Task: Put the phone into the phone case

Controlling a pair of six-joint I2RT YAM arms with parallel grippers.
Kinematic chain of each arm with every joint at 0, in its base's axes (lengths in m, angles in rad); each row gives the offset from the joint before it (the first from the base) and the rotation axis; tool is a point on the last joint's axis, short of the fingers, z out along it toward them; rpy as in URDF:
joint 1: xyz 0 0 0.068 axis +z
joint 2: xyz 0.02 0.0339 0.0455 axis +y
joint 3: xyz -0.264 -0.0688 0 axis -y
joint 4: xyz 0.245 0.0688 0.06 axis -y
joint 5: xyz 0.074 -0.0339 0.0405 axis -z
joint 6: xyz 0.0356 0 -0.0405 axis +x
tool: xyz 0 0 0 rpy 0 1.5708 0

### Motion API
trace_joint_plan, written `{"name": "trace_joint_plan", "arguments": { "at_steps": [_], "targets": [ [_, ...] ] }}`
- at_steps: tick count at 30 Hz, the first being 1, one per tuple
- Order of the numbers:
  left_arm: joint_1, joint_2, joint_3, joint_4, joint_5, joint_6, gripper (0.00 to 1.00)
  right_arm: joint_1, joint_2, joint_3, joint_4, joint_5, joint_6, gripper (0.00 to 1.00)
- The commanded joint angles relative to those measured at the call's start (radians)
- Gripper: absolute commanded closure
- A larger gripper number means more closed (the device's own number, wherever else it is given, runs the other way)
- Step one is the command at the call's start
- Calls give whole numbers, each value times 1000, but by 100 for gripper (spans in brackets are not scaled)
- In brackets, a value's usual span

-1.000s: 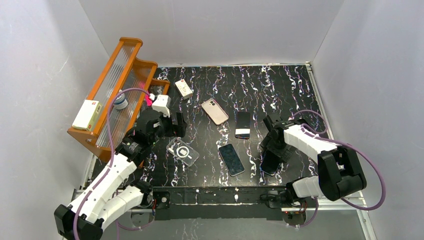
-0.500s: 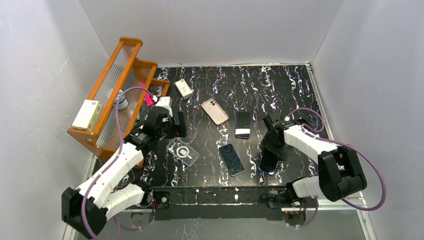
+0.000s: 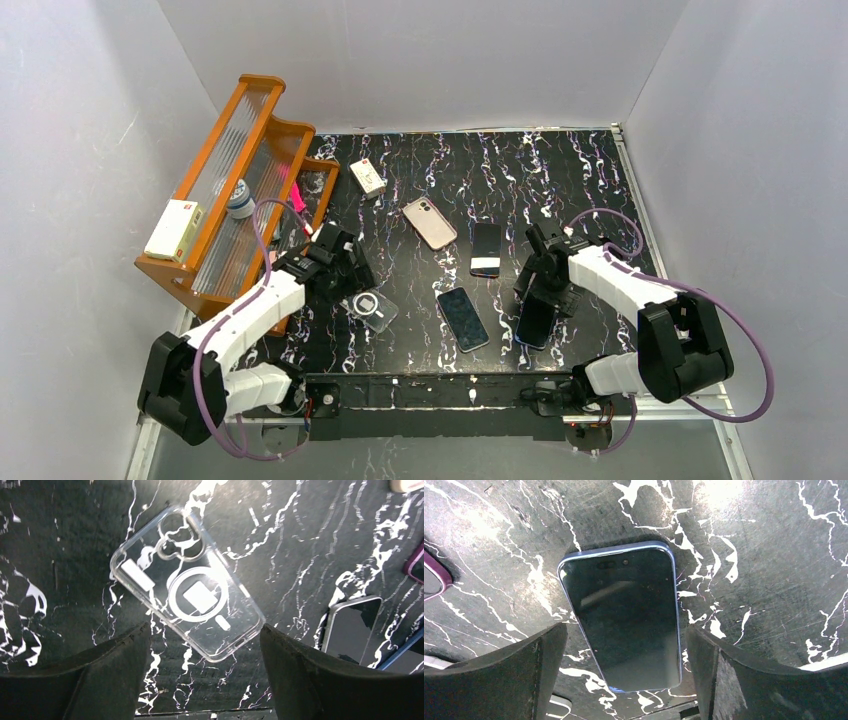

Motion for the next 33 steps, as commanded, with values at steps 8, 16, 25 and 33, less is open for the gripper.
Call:
{"name": "trace_joint_plan", "arguments": {
  "at_steps": [8,16,25,33],
  "targets": [
    [-2,11,-122,0,-13,-130,32,-3,3,1,-5,-87,-120,1],
    [-3,62,-182,66,-15,-137,39,16,15,-19,-12,-111,-92,1],
    [-3,92,-199,144,-29,-104,51,41,63,-33,-53,-51,-26,1],
    [-4,153,-193,206,4,-46,70,45,-24,-68,46,-97,-69,9]
  ]
}}
